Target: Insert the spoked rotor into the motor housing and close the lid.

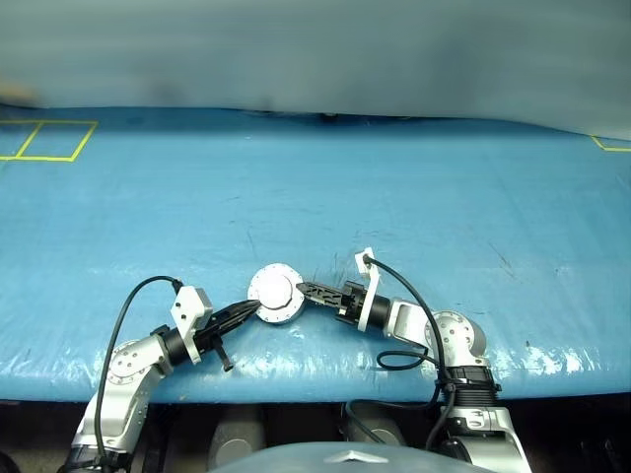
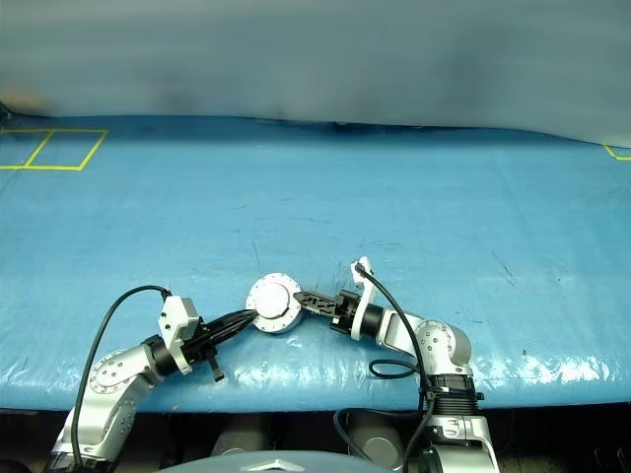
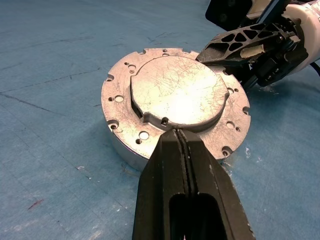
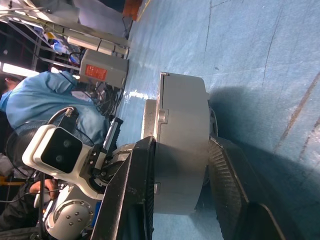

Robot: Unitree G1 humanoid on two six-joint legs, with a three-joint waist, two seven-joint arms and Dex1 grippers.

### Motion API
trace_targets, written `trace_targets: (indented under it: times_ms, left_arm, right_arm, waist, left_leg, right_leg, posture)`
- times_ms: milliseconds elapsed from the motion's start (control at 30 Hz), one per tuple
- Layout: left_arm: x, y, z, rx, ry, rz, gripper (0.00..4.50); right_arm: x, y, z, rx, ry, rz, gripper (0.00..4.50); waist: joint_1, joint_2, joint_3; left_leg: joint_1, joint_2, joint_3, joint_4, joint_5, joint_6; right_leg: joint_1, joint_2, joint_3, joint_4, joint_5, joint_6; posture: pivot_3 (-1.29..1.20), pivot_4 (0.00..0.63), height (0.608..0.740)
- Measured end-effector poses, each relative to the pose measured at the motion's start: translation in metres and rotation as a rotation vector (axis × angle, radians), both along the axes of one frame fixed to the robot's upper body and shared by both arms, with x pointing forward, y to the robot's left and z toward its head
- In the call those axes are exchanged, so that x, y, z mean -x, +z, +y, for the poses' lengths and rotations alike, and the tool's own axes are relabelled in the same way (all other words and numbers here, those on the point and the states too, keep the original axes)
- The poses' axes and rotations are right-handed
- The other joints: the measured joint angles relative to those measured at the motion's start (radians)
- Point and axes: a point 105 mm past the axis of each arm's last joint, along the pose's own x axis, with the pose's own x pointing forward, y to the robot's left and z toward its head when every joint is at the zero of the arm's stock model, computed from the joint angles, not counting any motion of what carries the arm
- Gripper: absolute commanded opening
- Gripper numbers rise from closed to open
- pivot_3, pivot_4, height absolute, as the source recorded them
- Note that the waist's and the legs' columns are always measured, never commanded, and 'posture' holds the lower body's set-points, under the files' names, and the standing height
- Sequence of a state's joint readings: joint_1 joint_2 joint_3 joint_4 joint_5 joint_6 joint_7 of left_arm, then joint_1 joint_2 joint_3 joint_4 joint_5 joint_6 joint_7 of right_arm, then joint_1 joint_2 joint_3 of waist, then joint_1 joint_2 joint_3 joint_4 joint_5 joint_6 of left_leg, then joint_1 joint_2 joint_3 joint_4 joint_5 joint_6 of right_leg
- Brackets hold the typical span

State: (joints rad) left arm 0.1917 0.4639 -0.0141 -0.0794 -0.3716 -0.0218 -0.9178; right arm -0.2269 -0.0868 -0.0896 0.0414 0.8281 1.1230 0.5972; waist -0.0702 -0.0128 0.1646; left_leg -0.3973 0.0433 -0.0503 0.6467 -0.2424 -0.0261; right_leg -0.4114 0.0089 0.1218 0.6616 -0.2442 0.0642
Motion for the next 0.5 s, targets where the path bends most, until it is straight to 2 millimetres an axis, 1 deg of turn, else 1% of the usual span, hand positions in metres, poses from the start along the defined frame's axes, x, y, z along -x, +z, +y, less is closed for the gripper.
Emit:
trace_targets:
  times_ms: [200,333,400,500]
  left_arm:
    - [-0.005,0.000,0.000,0.118,0.079,0.084,0.00]
    - [-0.012,0.005,0.002,0.245,0.165,0.126,0.00]
    - [-0.017,0.009,0.007,0.286,0.216,0.124,0.00]
    - [-0.019,0.015,0.013,0.337,0.247,0.108,0.60]
  right_arm:
    - [-0.005,0.002,0.001,-0.009,-0.016,0.001,1.18]
    - [-0.009,0.004,0.000,-0.082,-0.063,0.043,1.18]
    - [-0.011,0.007,-0.005,-0.121,-0.090,0.057,1.18]
    - [-0.014,0.013,-0.009,-0.169,-0.123,0.057,1.18]
  waist:
    - [-0.003,0.000,0.000]
    - [-0.008,0.000,0.000]
    - [-0.009,0.000,0.001]
    - [-0.011,0.000,0.001]
  left_leg:
    - [0.000,0.000,0.000,0.000,0.000,0.000]
    - [-0.003,0.000,0.000,0.000,0.000,0.000]
    - [-0.005,0.000,-0.001,0.000,0.000,0.000]
    - [-0.008,0.000,-0.001,-0.001,0.000,0.000]
  right_leg:
    - [0.000,0.000,0.000,0.000,0.000,0.000]
    - [-0.003,0.001,0.000,0.000,0.001,0.001]
    - [-0.004,0.001,0.000,0.000,0.003,0.004]
    - [-0.006,0.001,-0.001,-0.001,0.003,0.006]
  posture:
    - [0.00,0.150,0.740]
    - [0.00,0.150,0.740]
    - [0.00,0.150,0.740]
    - [0.00,0.150,0.740]
